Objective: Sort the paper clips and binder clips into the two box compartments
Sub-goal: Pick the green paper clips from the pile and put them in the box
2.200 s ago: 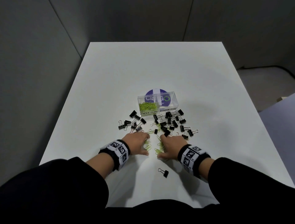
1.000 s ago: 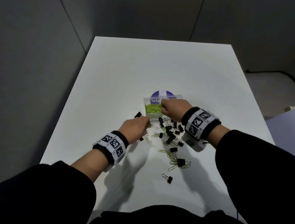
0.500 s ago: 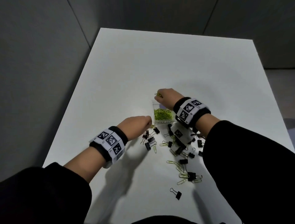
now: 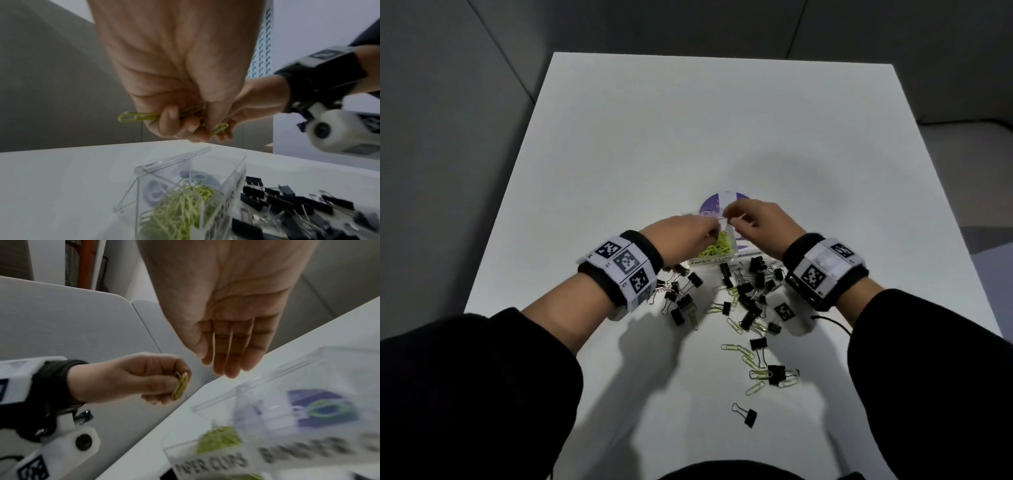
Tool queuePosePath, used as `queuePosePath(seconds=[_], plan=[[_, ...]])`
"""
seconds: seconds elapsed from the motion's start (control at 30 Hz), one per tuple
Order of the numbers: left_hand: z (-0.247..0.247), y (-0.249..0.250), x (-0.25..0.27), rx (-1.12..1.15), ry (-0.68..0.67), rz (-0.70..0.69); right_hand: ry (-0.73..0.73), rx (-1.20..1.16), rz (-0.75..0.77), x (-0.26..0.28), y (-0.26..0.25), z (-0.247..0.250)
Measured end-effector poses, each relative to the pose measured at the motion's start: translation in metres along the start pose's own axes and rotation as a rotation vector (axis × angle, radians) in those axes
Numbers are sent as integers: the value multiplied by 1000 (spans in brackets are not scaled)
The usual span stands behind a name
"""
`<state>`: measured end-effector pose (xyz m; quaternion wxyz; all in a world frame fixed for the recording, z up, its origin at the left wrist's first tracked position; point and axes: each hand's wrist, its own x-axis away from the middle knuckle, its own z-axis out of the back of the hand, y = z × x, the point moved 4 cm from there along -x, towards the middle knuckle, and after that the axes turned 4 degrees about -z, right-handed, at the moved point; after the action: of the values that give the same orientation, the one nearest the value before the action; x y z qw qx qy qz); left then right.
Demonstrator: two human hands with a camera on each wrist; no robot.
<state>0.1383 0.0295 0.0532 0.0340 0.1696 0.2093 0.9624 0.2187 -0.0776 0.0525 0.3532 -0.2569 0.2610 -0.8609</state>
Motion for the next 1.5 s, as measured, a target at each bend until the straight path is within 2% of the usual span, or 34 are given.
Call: queuePosePath(seconds=[0.1, 0.23, 0.33, 0.4, 0.43, 0.53, 0.63, 0.73, 0.87, 1.2, 1.33, 1.43, 1.5], plan=[[-2, 3, -24, 96, 26, 35, 20, 32, -83, 22, 31, 7], [-17, 3, -34, 36, -10, 33, -88, 160, -159, 50, 63, -7], [-20, 5, -26, -111, 120, -51, -106, 316, -151, 63, 75, -18], [-22, 14, -17, -122, 212, -114, -89, 364, -107, 67, 78, -26], [-30, 19, -13, -141, 198, -145, -70, 387, -66, 69, 76, -31], [-67, 34, -5, -245, 46, -217, -44, 504, 62, 73, 71, -48], [-93, 36, 0, -290, -36, -171, -55, 540, 9, 75, 78, -59], [-103, 34, 6, -280, -50, -119, -64, 536, 4, 82, 74, -63], [-108, 30, 13, -234, -1, -95, -107, 548, -25, 93, 72, -69], [-90, 16, 29, -213, 184, -91, -36, 448, -37, 101, 75, -63], [-87, 9, 34, -207, 137, -45, 20, 409, -11, 100, 77, -46], [-87, 8, 35, -199, 106, 7, 89, 393, -40, 100, 90, -30], [-89, 10, 35, -205, 79, 26, 83, 409, -75, 100, 102, -24]])
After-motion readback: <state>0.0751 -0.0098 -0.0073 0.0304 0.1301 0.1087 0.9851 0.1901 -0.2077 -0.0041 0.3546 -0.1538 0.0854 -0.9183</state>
